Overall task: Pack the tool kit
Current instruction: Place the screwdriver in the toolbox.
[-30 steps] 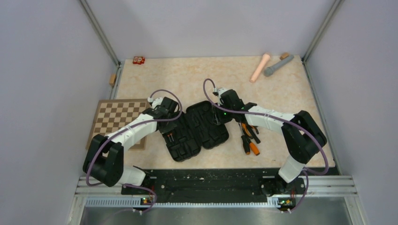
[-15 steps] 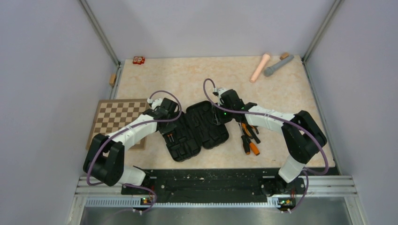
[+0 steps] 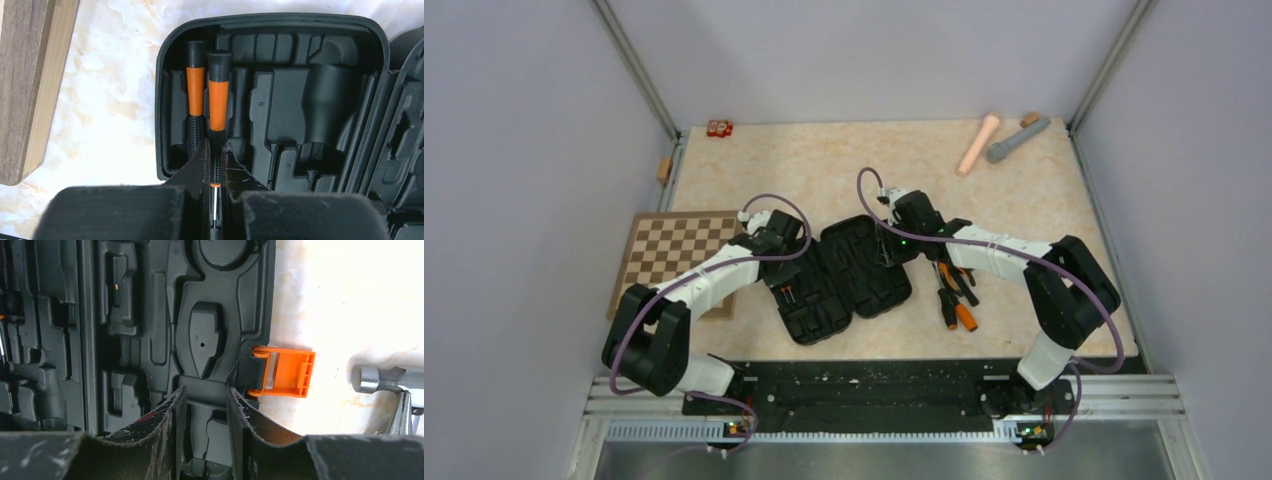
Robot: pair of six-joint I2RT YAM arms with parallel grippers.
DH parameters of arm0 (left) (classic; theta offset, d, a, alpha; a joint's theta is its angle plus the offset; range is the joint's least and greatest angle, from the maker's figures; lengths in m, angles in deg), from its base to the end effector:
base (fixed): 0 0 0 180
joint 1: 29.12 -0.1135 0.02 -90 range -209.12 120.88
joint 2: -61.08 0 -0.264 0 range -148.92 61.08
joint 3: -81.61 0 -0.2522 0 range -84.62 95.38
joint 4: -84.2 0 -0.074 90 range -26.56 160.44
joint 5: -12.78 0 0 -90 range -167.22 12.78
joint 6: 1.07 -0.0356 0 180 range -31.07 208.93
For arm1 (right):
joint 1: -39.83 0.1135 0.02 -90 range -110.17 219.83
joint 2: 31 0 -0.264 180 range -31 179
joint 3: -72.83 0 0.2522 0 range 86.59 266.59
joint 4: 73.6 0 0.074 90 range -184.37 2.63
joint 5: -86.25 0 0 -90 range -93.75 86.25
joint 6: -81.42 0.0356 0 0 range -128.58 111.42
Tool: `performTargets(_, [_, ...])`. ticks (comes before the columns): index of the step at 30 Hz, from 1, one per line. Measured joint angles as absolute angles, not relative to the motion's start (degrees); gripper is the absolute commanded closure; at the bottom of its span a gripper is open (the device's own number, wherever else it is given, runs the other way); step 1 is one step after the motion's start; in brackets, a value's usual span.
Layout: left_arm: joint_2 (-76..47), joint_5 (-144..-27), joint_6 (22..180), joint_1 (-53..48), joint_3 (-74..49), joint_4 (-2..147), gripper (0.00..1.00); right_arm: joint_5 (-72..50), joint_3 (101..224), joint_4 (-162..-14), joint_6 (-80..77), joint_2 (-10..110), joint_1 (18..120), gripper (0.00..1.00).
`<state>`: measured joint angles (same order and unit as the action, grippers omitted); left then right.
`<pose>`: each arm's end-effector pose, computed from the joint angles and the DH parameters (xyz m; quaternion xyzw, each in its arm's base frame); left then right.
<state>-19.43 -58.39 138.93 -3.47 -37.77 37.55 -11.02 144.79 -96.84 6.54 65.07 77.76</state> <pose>0.2362 -0.1007 0.1893 -0.2362 0.9372 0.0035 0.2566 0.2750 0.2200 0.1926 -0.2064 0.9067 0.2149 0.2983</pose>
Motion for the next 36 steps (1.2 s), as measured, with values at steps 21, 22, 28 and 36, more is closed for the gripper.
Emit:
performTargets(21, [-19.9, -61.5, 139.0, -3.5, -34.7, 36.8, 1.00, -11.5, 144.8, -96.8, 6.6, 65.1, 77.4, 0.66])
performTargets(22, [-20.1, -61.7, 139.1, -3.5, -34.2, 36.9, 1.00, -11.6, 144.8, -96.8, 6.6, 65.1, 77.4, 0.66])
performTargets(28, [-21.5, -61.9, 140.0, -3.5, -33.4, 36.9, 1.00, -11.8, 144.8, -96.8, 6.6, 65.1, 77.0, 0.66])
performTargets(36, [-23.4, -62.2, 141.4, -3.5, -33.7, 36.9, 0.97, -12.2, 144.8, -96.8, 6.6, 65.1, 76.8, 0.66])
